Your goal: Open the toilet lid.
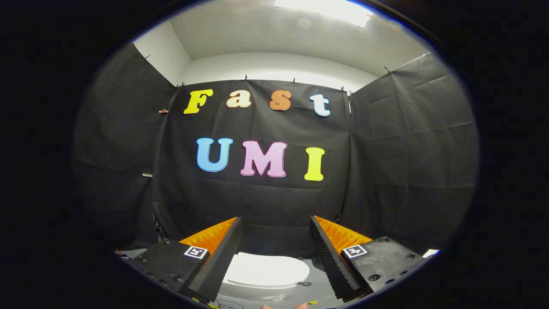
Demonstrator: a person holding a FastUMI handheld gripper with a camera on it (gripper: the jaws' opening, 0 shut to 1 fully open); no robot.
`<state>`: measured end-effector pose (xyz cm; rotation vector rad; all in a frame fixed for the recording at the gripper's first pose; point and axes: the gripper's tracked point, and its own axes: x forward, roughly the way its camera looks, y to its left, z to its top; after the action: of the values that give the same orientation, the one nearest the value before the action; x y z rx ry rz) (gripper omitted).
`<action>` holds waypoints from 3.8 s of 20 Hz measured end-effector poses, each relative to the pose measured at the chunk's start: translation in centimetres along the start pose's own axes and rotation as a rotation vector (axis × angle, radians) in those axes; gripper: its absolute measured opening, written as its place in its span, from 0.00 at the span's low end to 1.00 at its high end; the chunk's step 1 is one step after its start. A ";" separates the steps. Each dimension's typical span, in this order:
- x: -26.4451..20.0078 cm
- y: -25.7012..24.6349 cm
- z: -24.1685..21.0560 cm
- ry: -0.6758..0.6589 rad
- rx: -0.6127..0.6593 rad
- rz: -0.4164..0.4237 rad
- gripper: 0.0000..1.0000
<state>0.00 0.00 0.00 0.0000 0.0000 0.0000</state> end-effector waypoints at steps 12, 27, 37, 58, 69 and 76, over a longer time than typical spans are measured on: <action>1.8 -0.9 -1.6 -0.052 0.006 -0.009 0.98; 4.7 -2.4 -10.6 -0.028 0.008 0.067 0.98; 7.8 -2.9 -24.8 0.208 0.158 0.219 0.98; 16.8 -20.5 -56.8 0.694 0.762 -0.003 0.99; 18.2 -20.5 -65.8 0.807 1.113 -0.058 0.57; 18.4 -20.7 -66.2 0.786 1.246 -0.096 0.14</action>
<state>18.43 -20.68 -66.25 1.2461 0.7859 -0.0955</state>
